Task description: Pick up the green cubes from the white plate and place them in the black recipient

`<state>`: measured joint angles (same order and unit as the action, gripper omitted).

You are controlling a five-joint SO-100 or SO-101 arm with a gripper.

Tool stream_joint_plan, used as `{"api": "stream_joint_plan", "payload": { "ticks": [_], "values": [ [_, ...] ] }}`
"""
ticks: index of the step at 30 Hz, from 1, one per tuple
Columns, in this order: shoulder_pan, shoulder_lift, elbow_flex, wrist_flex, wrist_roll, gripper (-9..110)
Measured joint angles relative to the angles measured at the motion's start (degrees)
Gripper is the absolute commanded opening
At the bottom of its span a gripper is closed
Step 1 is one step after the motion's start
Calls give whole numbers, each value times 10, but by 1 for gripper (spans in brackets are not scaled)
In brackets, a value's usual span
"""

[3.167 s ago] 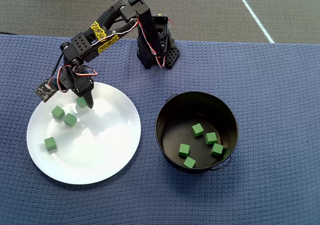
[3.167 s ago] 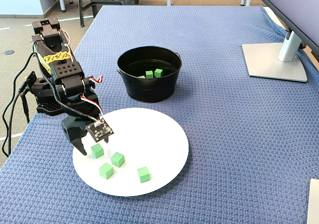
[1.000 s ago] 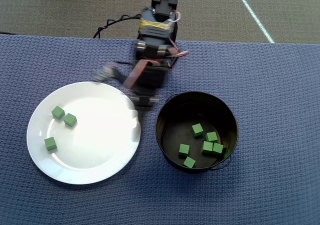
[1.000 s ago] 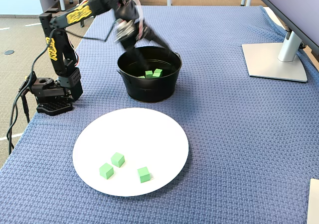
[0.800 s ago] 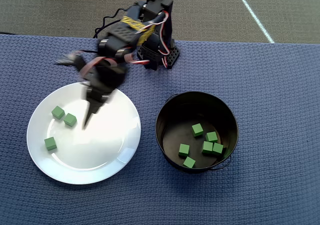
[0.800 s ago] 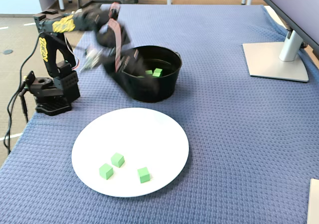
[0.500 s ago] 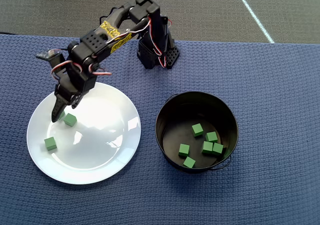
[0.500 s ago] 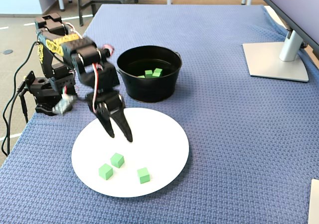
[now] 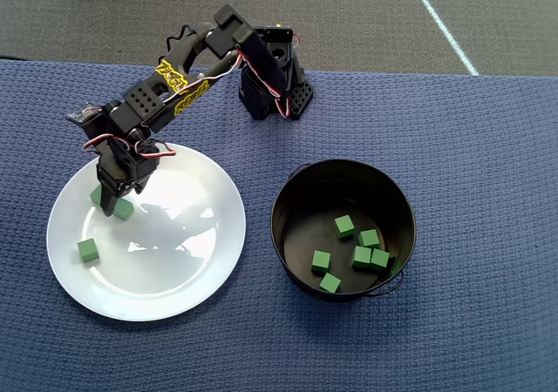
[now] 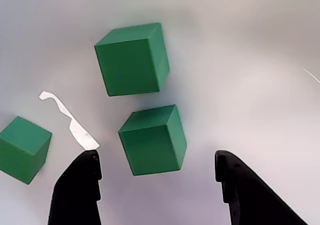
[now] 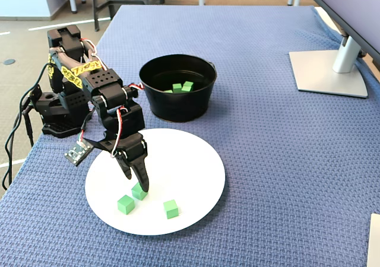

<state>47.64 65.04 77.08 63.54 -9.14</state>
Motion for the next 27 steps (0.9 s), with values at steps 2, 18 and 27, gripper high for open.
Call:
{"api": "stream_joint_plan", "payload": {
  "ticks": [2, 18, 27],
  "values": [
    [2, -12, -17, 5, 0, 21],
    [4, -102, -107, 15, -12, 0],
    [4, 39, -31, -21, 16, 0]
  ]
}}
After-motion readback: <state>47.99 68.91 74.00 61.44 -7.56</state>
